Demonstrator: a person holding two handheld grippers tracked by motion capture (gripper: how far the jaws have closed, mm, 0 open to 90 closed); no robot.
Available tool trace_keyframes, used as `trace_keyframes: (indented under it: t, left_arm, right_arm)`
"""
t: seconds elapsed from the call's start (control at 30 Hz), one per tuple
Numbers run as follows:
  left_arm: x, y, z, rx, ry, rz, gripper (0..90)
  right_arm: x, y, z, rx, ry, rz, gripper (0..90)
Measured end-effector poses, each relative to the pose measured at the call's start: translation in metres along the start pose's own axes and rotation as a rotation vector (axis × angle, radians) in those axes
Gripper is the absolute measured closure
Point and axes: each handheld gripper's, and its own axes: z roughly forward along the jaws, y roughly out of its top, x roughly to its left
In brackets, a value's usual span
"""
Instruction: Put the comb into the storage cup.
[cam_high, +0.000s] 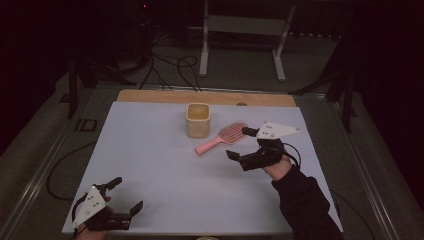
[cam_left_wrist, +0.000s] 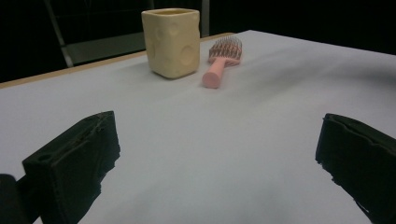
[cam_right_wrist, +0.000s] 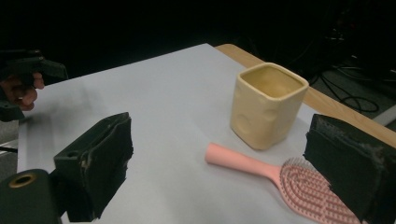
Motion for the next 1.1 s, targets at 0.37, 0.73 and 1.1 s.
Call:
trace_keyframes:
  t: [0.37,0.73,1.1]
  left_arm:
    - [0.0,-0.001,-0.002,0.004,-0.001,0.002,0.4]
    - [0.0,-0.001,-0.002,0.001,-0.001,-0.001,0.4]
    - [0.0,-0.002,-0.003,0.0,0.0,-0.005,0.4]
  right_arm:
    - [-0.004,0.007,0.033,0.035,0.019,0.002,7.4]
    - [-0.009,0.004,0.069,0.064,0.039,0.031,8.5]
    - [-0.017,-0.01,0.099,0.136,0.053,0.069,18.5]
